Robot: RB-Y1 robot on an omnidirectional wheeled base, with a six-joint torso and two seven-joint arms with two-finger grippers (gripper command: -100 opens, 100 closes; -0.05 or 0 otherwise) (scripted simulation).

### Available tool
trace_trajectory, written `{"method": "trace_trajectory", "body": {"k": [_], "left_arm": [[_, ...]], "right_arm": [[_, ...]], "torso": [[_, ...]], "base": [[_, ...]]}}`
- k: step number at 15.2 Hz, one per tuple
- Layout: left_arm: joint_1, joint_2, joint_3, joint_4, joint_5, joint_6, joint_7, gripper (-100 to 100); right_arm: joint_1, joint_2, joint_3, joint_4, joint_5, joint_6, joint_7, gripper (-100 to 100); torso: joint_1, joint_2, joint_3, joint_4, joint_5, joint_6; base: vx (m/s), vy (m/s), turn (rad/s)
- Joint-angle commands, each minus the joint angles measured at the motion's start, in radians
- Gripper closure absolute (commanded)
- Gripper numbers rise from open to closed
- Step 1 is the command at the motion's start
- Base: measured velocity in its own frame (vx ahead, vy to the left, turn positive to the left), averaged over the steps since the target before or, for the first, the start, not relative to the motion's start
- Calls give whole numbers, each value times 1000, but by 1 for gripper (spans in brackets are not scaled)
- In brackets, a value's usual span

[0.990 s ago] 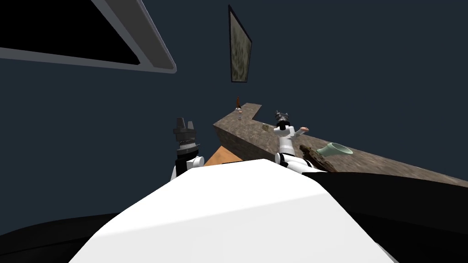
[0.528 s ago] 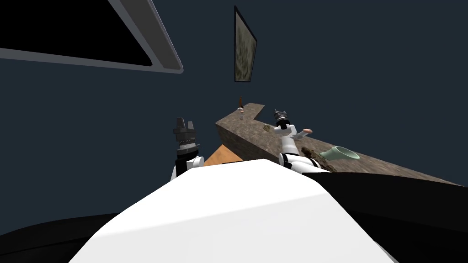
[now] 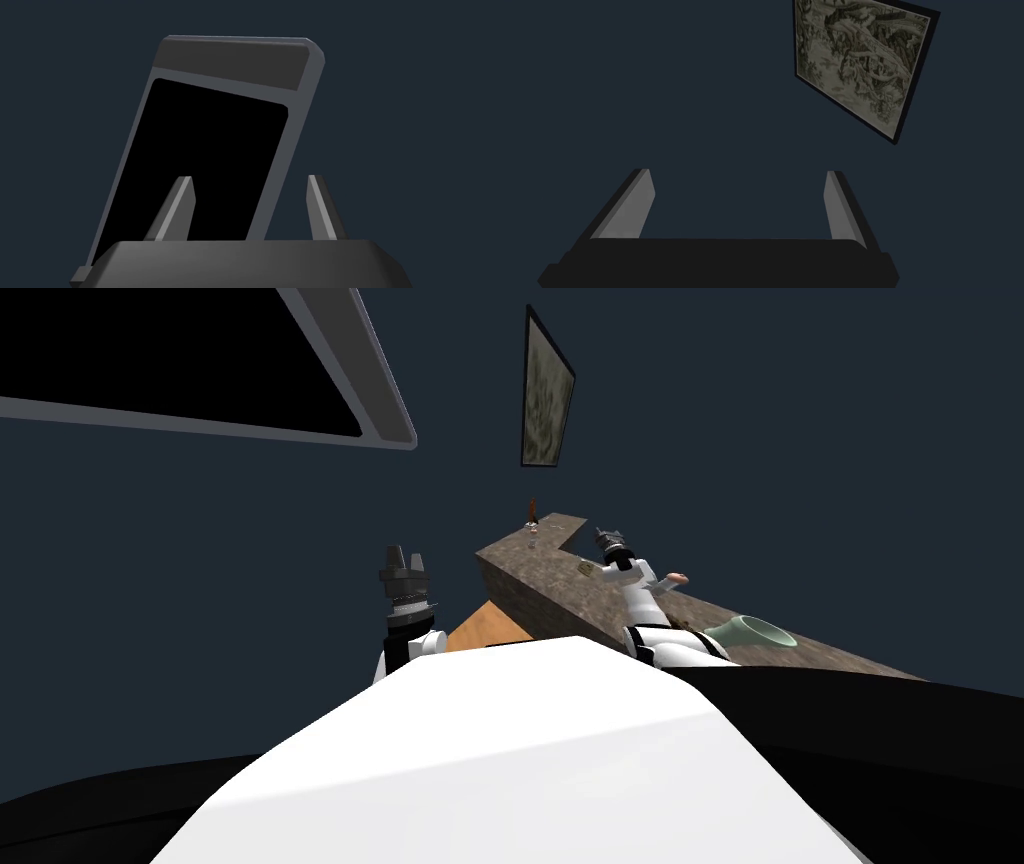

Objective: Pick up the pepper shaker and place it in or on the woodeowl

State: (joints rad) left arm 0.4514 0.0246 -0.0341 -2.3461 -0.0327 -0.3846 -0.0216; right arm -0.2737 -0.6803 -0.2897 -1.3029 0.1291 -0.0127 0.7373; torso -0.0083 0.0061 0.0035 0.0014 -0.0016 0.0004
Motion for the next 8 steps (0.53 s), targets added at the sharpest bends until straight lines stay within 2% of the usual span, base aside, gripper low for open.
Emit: {"method": "trace_trajectory", "body": {"k": [1, 2, 4, 5, 7, 8], "left_arm": [[0, 0, 0, 0, 0, 0, 0, 0], [0, 0, 0, 0, 0, 0, 0, 0], [0, 0, 0, 0, 0, 0, 0, 0], [0, 0, 0, 0, 0, 0, 0, 0], [0, 0, 0, 0, 0, 0, 0, 0], [0, 0, 0, 0, 0, 0, 0, 0]], "right_arm": [[4, -15, 19, 5, -47, -8, 3, -100], [18, -58, 61, 17, -71, -21, 11, -100], [18, -58, 68, 17, -114, -21, 11, -100], [32, -100, 109, 30, -137, -34, 19, -100], [32, -101, 117, 30, -181, -34, 19, -100], [48, -144, 158, 45, -204, -48, 29, -100]], "torso": [[0, 0, 0, 0, 0, 0], [0, -1, 0, 0, 0, 1], [-2, 1, 1, 0, -1, 0], [0, 0, 0, 0, 0, 1], [-1, 3, 1, 1, 0, 0], [-1, 2, 1, 1, 0, 1]], "base": [[-81, -74, 56], [-102, -101, 146], [-109, -83, 115], [-123, -67, 132], [-135, -80, 103], [-143, -72, 132]]}}
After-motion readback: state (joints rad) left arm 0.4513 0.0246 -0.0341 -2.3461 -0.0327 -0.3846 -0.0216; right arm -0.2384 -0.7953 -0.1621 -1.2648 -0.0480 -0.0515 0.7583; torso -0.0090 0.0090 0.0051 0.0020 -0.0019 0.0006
